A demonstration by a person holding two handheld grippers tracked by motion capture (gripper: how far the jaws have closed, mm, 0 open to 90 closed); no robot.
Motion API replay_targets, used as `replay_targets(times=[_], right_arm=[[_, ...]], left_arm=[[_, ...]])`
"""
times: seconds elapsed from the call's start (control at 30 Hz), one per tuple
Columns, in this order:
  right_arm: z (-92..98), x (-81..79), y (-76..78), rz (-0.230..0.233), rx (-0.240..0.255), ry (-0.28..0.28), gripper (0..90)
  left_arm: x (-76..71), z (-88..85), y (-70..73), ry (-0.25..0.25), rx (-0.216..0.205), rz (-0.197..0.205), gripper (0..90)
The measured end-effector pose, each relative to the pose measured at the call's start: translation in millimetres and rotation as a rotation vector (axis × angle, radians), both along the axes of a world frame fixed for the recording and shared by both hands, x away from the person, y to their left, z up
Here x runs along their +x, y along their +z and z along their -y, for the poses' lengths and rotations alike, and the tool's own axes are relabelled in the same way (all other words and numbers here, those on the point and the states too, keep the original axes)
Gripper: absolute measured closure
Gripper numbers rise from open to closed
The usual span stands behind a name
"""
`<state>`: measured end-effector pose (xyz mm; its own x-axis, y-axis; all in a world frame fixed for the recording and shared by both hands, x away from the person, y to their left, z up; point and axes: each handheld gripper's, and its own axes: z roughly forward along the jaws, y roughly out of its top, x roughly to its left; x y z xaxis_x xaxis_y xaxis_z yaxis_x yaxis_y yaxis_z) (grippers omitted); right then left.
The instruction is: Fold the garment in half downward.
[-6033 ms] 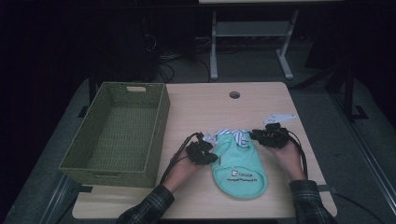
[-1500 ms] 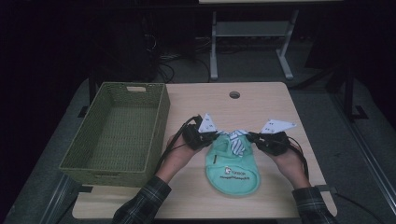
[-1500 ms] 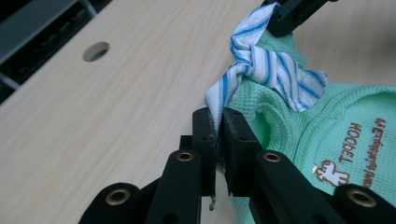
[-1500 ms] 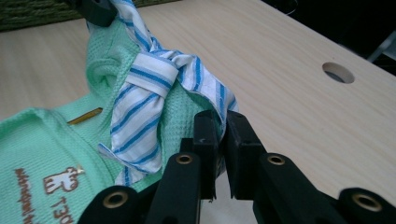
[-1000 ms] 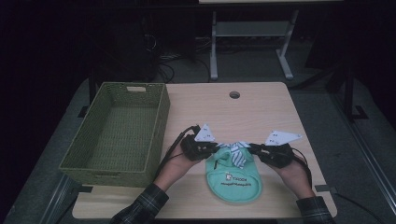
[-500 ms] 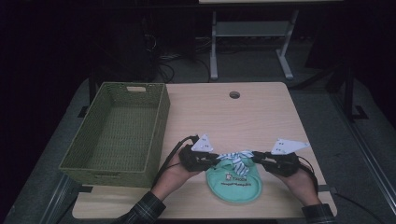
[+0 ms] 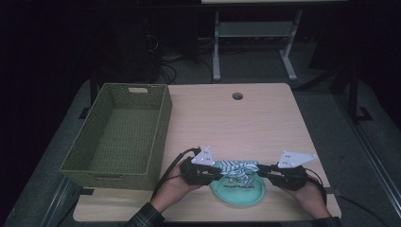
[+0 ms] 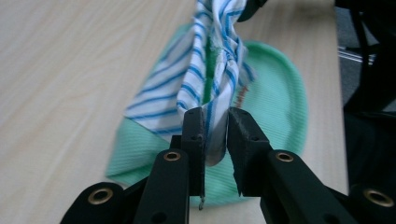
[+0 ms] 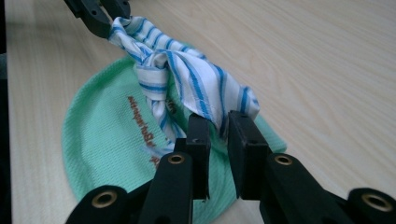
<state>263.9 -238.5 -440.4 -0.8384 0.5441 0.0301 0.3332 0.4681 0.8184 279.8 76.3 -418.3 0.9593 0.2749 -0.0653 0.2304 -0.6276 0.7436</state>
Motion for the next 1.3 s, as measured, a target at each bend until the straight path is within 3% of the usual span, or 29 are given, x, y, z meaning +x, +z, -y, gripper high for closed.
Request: replay_targets(times=[0.2,0.43,0.6,0.73,1.0,1.17,1.3], right_arm=[[3.2,-9.5,-3.4,-0.015,0.003,0.014,76.3],[12.5,-14.9,2.1,-0.001,0.037,-0.014,75.3],[12.9,-1.1,11.5,-0.004,0.03,-0.062,82.0],[7.1,11.9,20.0,0.002,0.031,-0.061,87.3],[-17.7,36.0,20.4,-0.024,0.022,-0.009,89.2],[-26.6,40.0,12.7,-0.053,-0.005,0.016,89.9],[-27.3,36.7,9.2,-0.067,-0.01,0.03,90.0]], left_arm=[[-12.4,-1.1,-4.3,-0.023,0.013,-0.016,72.3],[-19.0,-9.1,7.7,-0.021,-0.023,-0.004,70.8],[-7.2,-14.6,18.1,0.019,-0.047,-0.002,79.9],[10.8,-11.5,16.6,0.076,-0.018,-0.028,88.7],[39.0,4.2,1.0,0.111,0.043,-0.019,89.3],[37.3,12.9,-4.0,0.096,0.068,-0.013,89.3],[33.8,14.8,-6.6,0.095,0.052,-0.031,89.5]])
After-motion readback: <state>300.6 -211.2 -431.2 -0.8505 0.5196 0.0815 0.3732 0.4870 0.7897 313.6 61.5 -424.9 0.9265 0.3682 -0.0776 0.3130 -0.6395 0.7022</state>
